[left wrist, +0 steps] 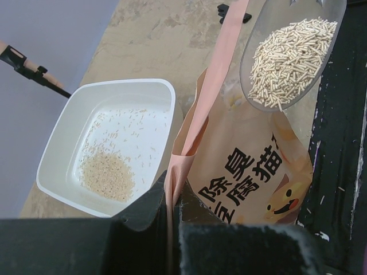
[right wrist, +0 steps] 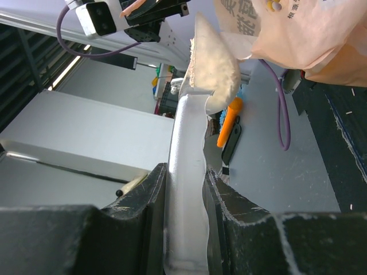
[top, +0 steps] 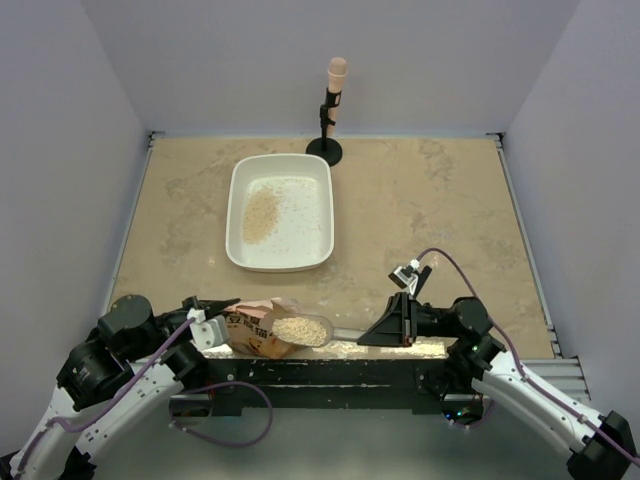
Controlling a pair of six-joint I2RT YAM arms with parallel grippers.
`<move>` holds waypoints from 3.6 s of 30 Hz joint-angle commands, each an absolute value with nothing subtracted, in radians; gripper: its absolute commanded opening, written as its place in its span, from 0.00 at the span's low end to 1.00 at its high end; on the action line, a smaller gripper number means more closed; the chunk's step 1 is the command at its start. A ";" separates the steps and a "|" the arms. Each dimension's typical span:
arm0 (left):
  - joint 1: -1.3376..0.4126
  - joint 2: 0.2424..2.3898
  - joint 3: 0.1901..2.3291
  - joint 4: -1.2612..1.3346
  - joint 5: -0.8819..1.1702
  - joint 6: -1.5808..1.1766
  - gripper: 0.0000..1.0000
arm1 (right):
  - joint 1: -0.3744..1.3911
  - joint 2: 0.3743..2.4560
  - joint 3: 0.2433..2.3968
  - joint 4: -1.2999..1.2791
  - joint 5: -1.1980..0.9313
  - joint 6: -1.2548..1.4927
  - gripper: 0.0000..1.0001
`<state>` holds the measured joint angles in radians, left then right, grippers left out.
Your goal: Fill the litter box with clean litter
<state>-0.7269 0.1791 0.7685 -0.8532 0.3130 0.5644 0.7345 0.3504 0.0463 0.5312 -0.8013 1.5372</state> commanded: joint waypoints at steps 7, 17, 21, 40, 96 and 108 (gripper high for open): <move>-0.721 0.164 0.845 -0.666 0.275 0.584 0.00 | 0.716 0.385 0.146 0.591 -0.767 1.517 0.00; -0.721 0.127 0.853 -0.676 0.268 0.594 0.00 | 0.670 0.488 0.215 0.617 -0.707 1.488 0.00; -0.719 0.106 0.845 -0.681 0.278 0.584 0.00 | 0.664 0.529 0.229 0.655 -0.637 1.485 0.00; -0.721 0.103 0.822 -0.641 0.376 0.554 0.00 | 0.657 1.205 0.539 0.792 -0.338 1.154 0.00; -0.718 0.097 0.738 -0.543 0.331 0.473 0.00 | 0.957 1.531 1.692 -0.762 0.428 0.336 0.00; -0.719 0.216 0.726 -0.456 0.264 0.333 0.00 | 0.956 1.204 1.586 -0.916 -0.171 0.480 0.00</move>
<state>-0.7200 0.1959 0.6926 -0.6960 0.2478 0.3965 0.9501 1.2480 1.6306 -0.8612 0.0807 0.4015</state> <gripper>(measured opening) 0.056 0.291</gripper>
